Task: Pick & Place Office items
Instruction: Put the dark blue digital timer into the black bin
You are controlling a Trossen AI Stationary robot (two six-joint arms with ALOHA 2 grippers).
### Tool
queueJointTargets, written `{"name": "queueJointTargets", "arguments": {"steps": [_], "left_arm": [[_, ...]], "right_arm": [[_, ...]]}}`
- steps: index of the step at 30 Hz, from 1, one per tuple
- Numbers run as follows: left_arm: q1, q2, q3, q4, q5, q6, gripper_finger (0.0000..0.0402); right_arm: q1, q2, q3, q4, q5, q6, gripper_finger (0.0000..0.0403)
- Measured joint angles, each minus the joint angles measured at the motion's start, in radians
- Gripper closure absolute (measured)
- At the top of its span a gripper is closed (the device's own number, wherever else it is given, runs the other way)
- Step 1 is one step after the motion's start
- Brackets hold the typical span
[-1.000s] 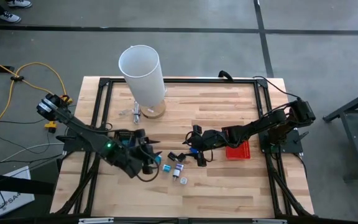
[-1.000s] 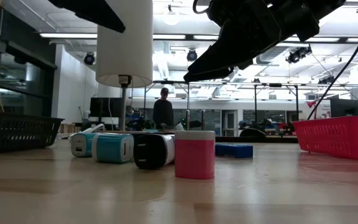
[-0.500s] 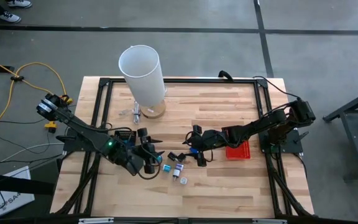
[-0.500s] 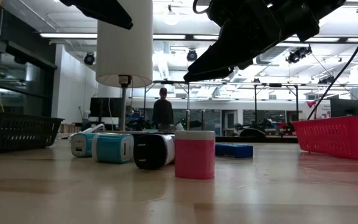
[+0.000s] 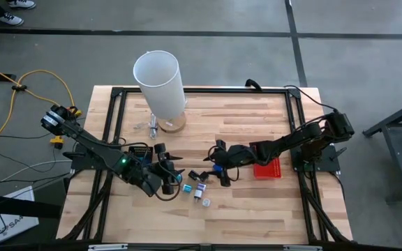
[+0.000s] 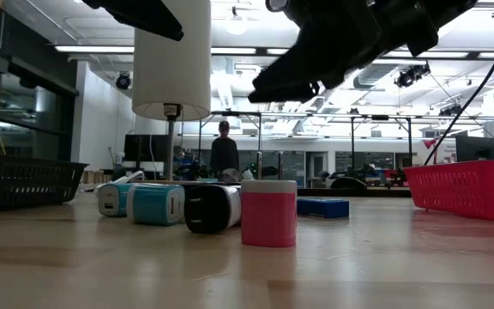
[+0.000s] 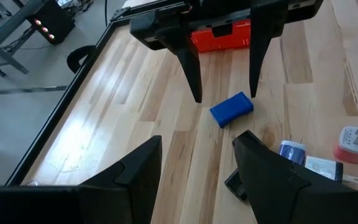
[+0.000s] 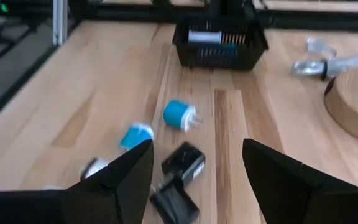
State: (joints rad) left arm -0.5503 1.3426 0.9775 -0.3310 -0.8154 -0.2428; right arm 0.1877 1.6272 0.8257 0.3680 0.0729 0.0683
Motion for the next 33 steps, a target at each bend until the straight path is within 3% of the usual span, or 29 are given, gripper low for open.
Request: {"name": "queueJointTargets", "arguments": {"steps": [8, 15, 19, 22, 27, 33], "left_arm": [[0.000, 0.000, 0.000, 0.000, 0.000, 0.000, 0.0207], [0.000, 0.000, 0.000, 0.000, 0.000, 0.000, 0.0207], [0.000, 0.000, 0.000, 0.000, 0.000, 0.000, 0.0207], [0.000, 0.000, 0.000, 0.002, 0.000, 0.000, 0.0207], [0.000, 0.000, 0.000, 0.004, 0.000, 0.000, 0.0207], [0.000, 0.000, 0.000, 0.004, 0.000, 0.000, 0.0207]], "right_arm": [[0.000, -0.021, 0.000, -0.078, -0.020, 0.037, 0.0168], [-0.027, -0.107, 0.000, -0.255, 0.203, 0.126, 0.0168], [-0.008, -0.127, 0.000, -0.301, 0.236, 0.187, 0.0168], [0.021, -0.136, 0.005, -0.356, 0.243, 0.272, 0.0168], [0.062, -0.130, 0.086, -0.626, 0.313, 0.515, 0.0168], [0.094, -0.091, 0.126, -0.697, 0.314, 0.681, 0.0168]]}}
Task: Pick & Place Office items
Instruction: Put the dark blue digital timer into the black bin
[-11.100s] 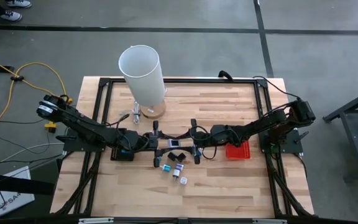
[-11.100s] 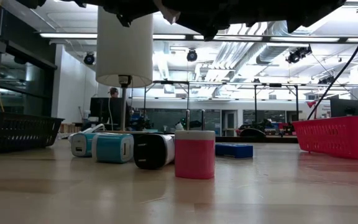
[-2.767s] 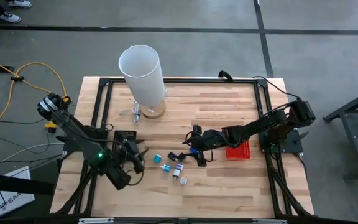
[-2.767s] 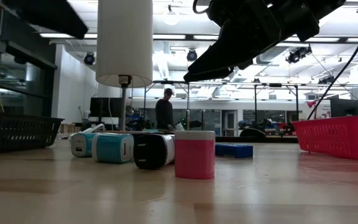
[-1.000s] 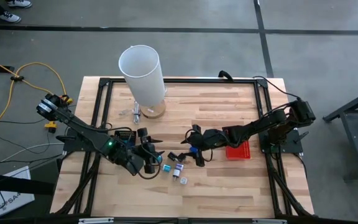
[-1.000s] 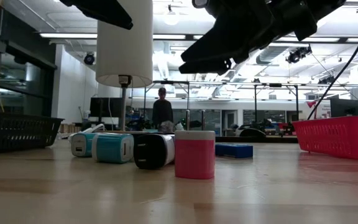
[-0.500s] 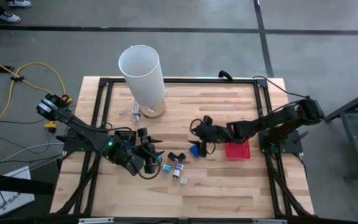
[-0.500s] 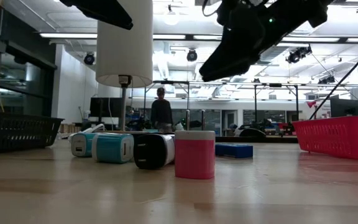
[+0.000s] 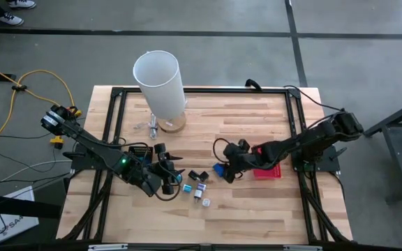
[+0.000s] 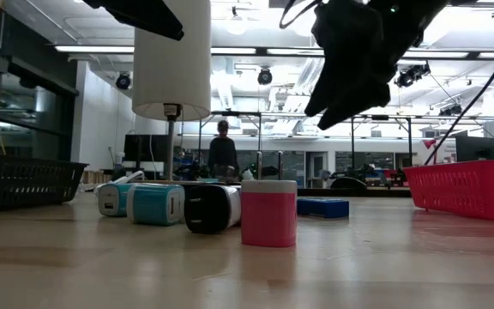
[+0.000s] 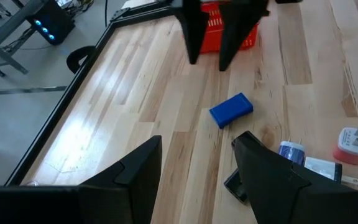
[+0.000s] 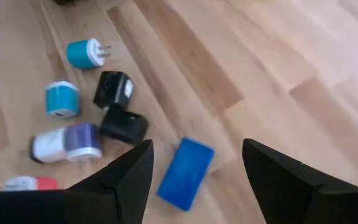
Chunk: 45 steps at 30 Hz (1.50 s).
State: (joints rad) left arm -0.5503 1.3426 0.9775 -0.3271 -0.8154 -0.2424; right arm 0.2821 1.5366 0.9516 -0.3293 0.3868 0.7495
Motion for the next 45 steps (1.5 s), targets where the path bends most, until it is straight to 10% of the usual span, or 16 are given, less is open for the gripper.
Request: {"name": "queueJointTargets", "arguments": {"steps": [24, 45], "left_arm": [[0.000, 0.000, 0.000, 0.000, 0.000, 0.000, 0.0207], [0.000, 0.000, 0.000, 0.000, 0.000, 0.000, 0.0207]], "right_arm": [[0.109, 0.383, 0.402, -0.467, 0.037, 0.384, 0.0168], [0.104, 0.465, 0.402, -0.449, 0.052, 0.487, 0.0168]]}}
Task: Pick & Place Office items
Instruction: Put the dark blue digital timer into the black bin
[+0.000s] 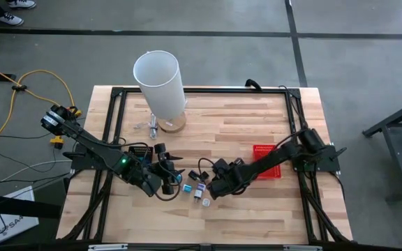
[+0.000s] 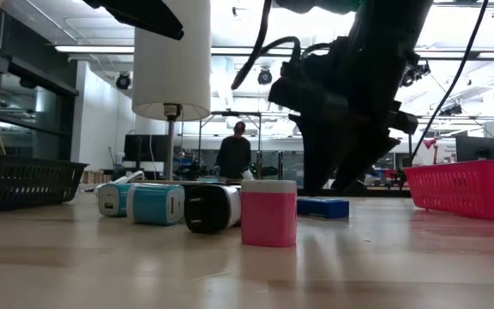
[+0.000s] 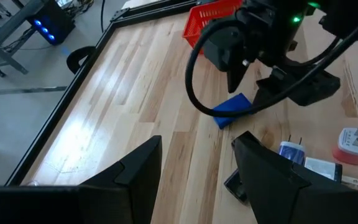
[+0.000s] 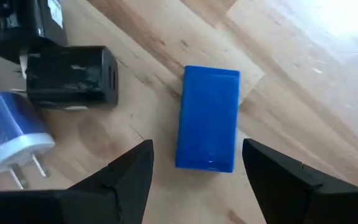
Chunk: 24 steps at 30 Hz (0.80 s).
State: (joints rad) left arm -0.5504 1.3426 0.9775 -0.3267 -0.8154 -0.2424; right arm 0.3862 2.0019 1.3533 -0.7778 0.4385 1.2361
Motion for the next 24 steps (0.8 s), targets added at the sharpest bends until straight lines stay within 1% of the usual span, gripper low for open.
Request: {"name": "queueJointTargets", "arguments": {"steps": [9, 17, 24], "left_arm": [[0.000, 0.000, 0.000, 0.020, 0.001, 0.000, 0.0207], [0.000, 0.000, 0.000, 0.030, 0.000, 0.000, 0.0207], [0.000, 0.000, 0.000, 0.030, 0.000, 0.000, 0.0207]], "right_arm": [[-0.002, 0.002, -0.002, 0.005, 0.000, 0.023, 0.0168], [-0.002, 0.002, -0.068, 0.077, -0.011, 0.055, 0.0168], [-0.002, 0.002, -0.076, 0.102, -0.011, 0.053, 0.0168]]}}
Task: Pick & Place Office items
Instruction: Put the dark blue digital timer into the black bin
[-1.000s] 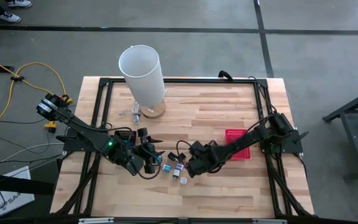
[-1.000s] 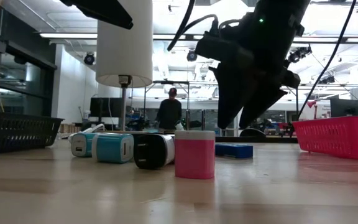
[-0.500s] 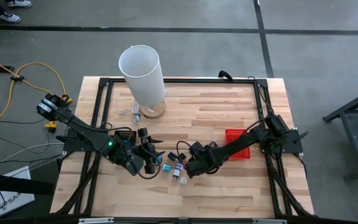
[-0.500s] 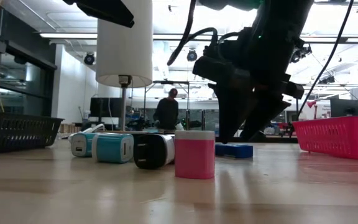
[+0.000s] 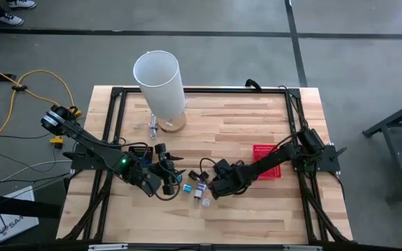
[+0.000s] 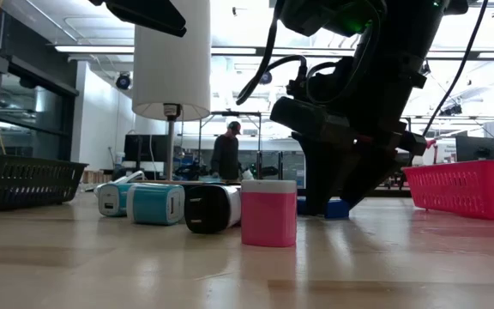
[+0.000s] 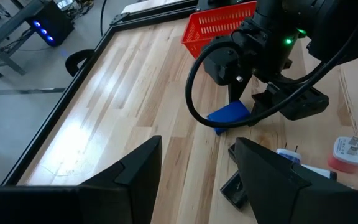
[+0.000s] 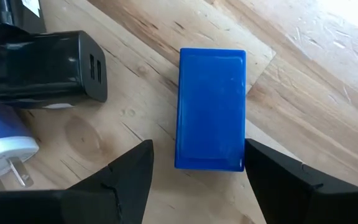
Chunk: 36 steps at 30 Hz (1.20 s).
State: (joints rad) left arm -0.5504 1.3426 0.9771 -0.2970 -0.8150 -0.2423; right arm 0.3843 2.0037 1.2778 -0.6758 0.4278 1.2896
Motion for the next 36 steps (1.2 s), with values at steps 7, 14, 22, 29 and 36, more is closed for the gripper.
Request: {"name": "queueJointTargets", "arguments": {"steps": [7, 14, 22, 29, 36], "left_arm": [[0.000, 0.000, 0.000, 0.000, 0.000, 0.000, 0.0207], [0.000, 0.000, 0.000, 0.000, 0.000, 0.000, 0.0207], [0.000, 0.000, 0.000, 0.000, 0.000, 0.000, 0.0207], [0.000, 0.000, 0.000, 0.000, 0.000, 0.000, 0.0207], [0.000, 0.000, 0.000, 0.000, 0.000, 0.000, 0.0207]], "right_arm": [[-0.001, 0.000, 0.000, 0.000, 0.013, 0.000, 0.0168], [-0.001, 0.000, 0.000, 0.000, 0.016, 0.000, 0.0168], [-0.013, 0.000, 0.000, -0.001, 0.015, -0.001, 0.0168], [-0.015, 0.000, 0.000, -0.012, 0.011, -0.002, 0.0168], [-0.014, 0.000, 0.000, -0.015, 0.011, -0.002, 0.0168]]}}
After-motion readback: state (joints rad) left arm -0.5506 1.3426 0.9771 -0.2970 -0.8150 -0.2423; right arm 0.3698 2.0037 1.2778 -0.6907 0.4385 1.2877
